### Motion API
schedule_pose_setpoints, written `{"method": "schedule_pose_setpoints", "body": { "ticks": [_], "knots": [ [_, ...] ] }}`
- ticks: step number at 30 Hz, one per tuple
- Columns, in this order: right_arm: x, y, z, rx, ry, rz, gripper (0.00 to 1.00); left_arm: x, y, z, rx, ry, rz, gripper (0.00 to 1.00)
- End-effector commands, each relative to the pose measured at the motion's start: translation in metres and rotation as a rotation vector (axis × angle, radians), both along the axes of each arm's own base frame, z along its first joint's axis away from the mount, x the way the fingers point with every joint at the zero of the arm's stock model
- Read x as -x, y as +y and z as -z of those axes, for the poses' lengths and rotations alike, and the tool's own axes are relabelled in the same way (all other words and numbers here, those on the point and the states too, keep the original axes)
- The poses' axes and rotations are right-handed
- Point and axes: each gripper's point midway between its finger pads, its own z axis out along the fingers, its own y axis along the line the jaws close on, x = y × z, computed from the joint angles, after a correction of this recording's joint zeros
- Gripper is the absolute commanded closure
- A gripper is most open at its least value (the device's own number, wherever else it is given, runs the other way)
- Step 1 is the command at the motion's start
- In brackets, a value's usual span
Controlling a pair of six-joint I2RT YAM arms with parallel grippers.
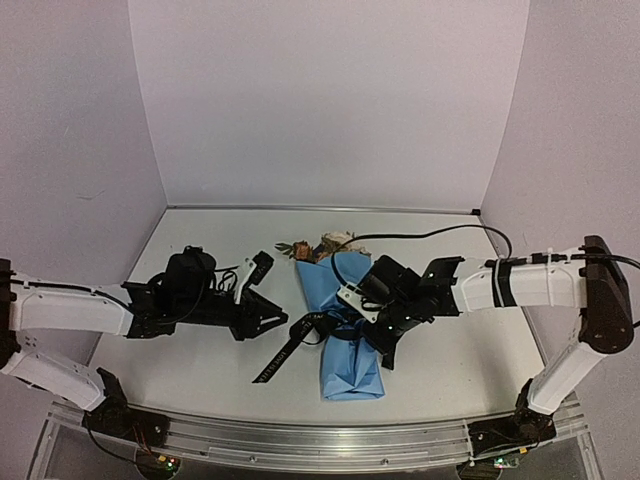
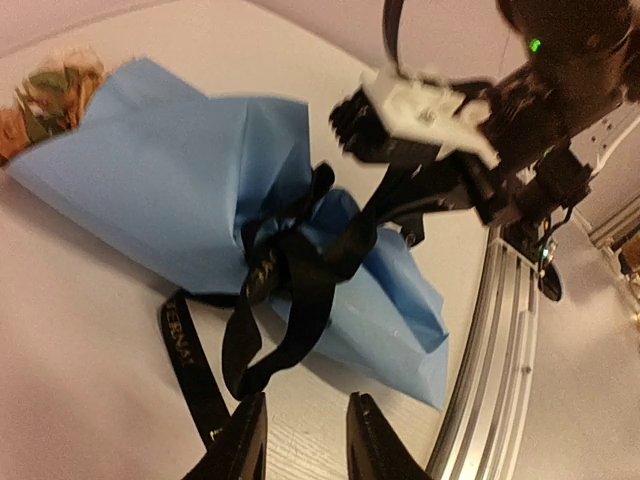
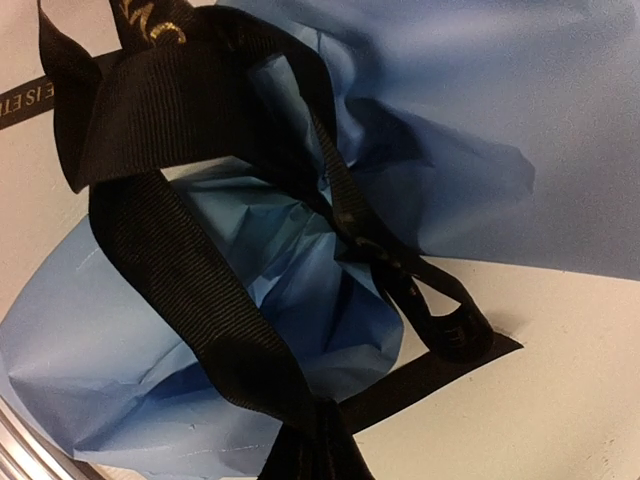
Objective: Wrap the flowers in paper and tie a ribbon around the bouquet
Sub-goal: Cross the half-tied ribbon over the folded bouquet.
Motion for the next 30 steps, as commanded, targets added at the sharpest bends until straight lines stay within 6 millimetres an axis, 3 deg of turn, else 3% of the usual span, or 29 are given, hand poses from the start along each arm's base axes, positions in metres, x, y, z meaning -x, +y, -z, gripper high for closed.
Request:
{"method": "schedule_pose_setpoints", "body": {
  "ticks": [1, 7, 11, 16, 30],
  "knots": [
    [-0.003, 0.01, -0.026, -0.106, -0.059, 0.007, 1.0, -0.026, -0.014, -0.063, 0.077, -0.194, -0.029, 0.68],
    [-0.008, 0.013, -0.026, -0.196, -0.074, 0.102, 1.0, -0.052, -0.067, -0.051, -0.044, -0.267, 0.134, 0.71],
    [-0.01, 0.014, -0.021, -0.24, -0.067, 0.159, 1.0, -0.062, -0.088, -0.032, -0.114, -0.29, 0.217, 0.72],
    [-0.011, 0.017, -0.016, -0.295, -0.056, 0.213, 1.0, -0.062, -0.095, -0.003, -0.213, -0.279, 0.31, 0.73],
    [-0.013, 0.022, -0.02, -0.37, -0.056, 0.253, 1.0, -0.054, -0.111, 0.023, -0.33, -0.298, 0.425, 0.72]
  ]
}}
